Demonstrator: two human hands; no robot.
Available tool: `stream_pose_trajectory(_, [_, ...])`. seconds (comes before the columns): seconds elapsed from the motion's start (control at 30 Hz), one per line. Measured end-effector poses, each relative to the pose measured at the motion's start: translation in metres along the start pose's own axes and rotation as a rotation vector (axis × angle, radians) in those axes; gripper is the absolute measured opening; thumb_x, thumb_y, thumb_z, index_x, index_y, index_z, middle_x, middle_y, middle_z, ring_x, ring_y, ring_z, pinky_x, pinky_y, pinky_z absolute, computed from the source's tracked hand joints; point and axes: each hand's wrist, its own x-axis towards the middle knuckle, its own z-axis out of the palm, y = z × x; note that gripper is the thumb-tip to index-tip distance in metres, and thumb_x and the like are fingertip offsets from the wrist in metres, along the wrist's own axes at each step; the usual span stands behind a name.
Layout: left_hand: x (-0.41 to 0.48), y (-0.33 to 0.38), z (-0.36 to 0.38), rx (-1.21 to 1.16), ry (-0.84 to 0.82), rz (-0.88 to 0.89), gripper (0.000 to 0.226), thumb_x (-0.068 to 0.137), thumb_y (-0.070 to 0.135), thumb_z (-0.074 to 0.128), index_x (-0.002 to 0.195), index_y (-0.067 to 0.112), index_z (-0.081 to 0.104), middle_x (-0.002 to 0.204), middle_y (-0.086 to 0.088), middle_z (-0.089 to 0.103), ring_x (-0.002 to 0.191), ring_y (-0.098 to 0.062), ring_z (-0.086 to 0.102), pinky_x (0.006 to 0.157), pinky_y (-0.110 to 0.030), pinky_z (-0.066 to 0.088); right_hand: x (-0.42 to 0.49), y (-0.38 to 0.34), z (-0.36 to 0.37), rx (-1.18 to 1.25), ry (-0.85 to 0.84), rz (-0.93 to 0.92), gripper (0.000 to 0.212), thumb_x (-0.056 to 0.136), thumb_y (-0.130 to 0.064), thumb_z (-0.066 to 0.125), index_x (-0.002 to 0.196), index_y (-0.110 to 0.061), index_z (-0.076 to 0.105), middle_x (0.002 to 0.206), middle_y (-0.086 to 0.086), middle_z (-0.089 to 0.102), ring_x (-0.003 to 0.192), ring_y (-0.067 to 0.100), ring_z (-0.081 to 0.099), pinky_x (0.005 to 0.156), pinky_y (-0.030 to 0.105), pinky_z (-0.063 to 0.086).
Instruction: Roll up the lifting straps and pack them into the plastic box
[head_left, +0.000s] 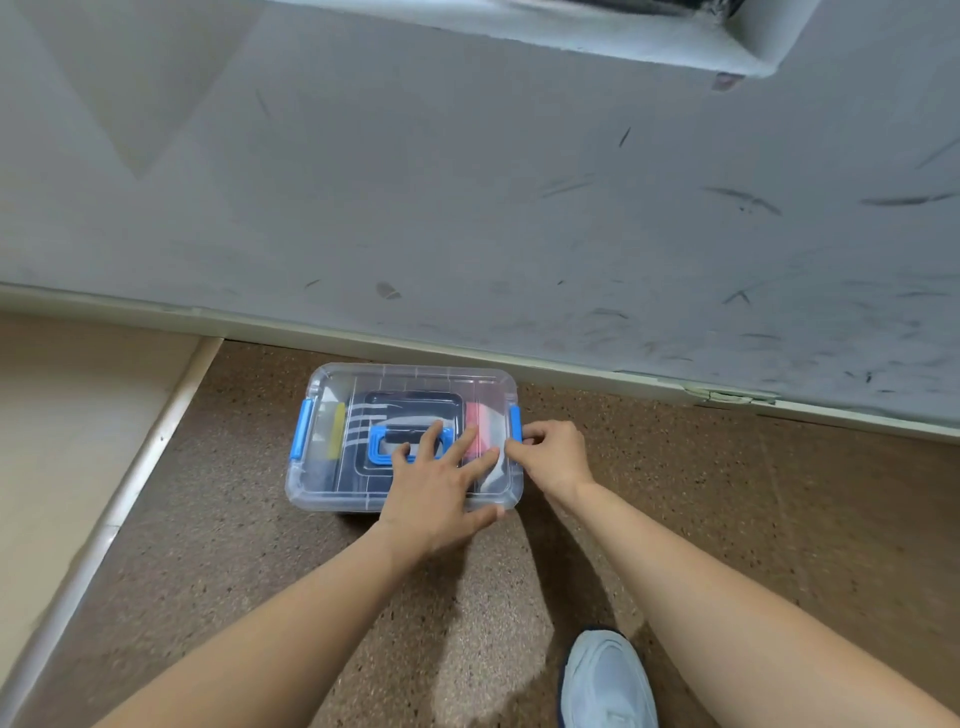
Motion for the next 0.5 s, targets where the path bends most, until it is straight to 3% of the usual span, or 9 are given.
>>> stream_pose_trajectory(0.07, [-0.001, 0.001, 0.000, -0.002, -0.004, 0.000, 0.079, 0.092, 0.078, 0.037, 0.160, 0.048, 0.010, 0.173, 0.008, -0.003, 0.158, -0.034, -0.005, 0.121, -0.063, 0.014, -0.003, -0.001, -0.002, -0.095, 0.001, -0.067, 0.010, 0.086, -0.019, 0.076, 0.092, -0.026, 0.078, 0.070, -0.015, 0.062, 0.063, 0.001, 0.057, 0.057, 0.009, 0.042])
stream_pose_trajectory(0.1, [-0.001, 0.001, -0.001, -0.001, -0.003, 0.000, 0.079, 0.092, 0.078, 0.037, 0.160, 0.048, 0.009, 0.173, 0.008, -0.004, 0.158, -0.034, -0.006, 0.121, -0.063, 0.013, -0.002, 0.001, -0.003, -0.093, -0.013, -0.075, 0.013, 0.087, -0.019, 0.076, 0.100, -0.021, 0.080, 0.073, -0.016, 0.062, 0.067, 0.001, 0.058, 0.061, 0.010, 0.044])
stream_pose_trajectory(0.2, [0.000, 0.001, -0.002, 0.002, -0.011, 0.002, 0.078, 0.092, 0.078, 0.038, 0.159, 0.049, 0.008, 0.173, 0.008, -0.005, 0.158, -0.034, -0.007, 0.122, -0.063, 0.013, -0.001, 0.010, -0.011, 0.101, -0.107, 0.009, 0.028, 0.090, -0.019, 0.076, 0.118, -0.013, 0.075, 0.097, -0.006, 0.076, 0.084, 0.002, 0.069, 0.082, 0.025, 0.059])
stream_pose_trajectory(0.3, [-0.001, 0.000, -0.002, 0.011, -0.021, -0.002, 0.080, 0.092, 0.080, 0.036, 0.159, 0.049, 0.005, 0.173, 0.007, -0.007, 0.158, -0.034, -0.007, 0.122, -0.064, 0.013, -0.003, 0.016, -0.019, 0.154, -0.169, 0.056, 0.031, 0.095, -0.025, 0.071, 0.123, -0.014, 0.072, 0.115, 0.000, 0.074, 0.085, 0.004, 0.068, 0.068, 0.012, 0.052])
stream_pose_trajectory(0.37, [-0.003, 0.000, -0.004, 0.035, -0.029, 0.013, 0.082, 0.092, 0.080, 0.034, 0.160, 0.048, 0.002, 0.173, 0.006, -0.009, 0.158, -0.034, -0.007, 0.122, -0.064, 0.014, -0.004, 0.019, -0.025, 0.083, -0.151, 0.071, 0.030, 0.097, -0.030, 0.068, 0.123, -0.016, 0.072, 0.121, -0.001, 0.071, 0.093, 0.012, 0.068, 0.078, 0.022, 0.056])
stream_pose_trajectory(0.43, [-0.001, -0.002, -0.008, 0.040, -0.042, 0.026, 0.082, 0.092, 0.079, 0.035, 0.160, 0.047, 0.001, 0.172, 0.005, -0.009, 0.158, -0.034, -0.006, 0.123, -0.064, 0.016, -0.006, 0.022, -0.031, -0.024, -0.149, 0.096, 0.030, 0.096, -0.033, 0.069, 0.122, -0.018, 0.073, 0.128, 0.000, 0.069, 0.105, 0.021, 0.068, 0.099, 0.042, 0.055])
stream_pose_trajectory(0.5, [-0.003, -0.004, -0.017, 0.048, -0.059, 0.058, 0.082, 0.094, 0.076, 0.040, 0.161, 0.045, 0.004, 0.173, 0.005, -0.006, 0.159, -0.032, -0.001, 0.122, -0.062, 0.021, -0.007, 0.018, -0.037, -0.145, -0.171, 0.103, 0.029, 0.096, -0.032, 0.068, 0.121, -0.018, 0.073, 0.128, 0.000, 0.068, 0.108, 0.022, 0.067, 0.104, 0.046, 0.052])
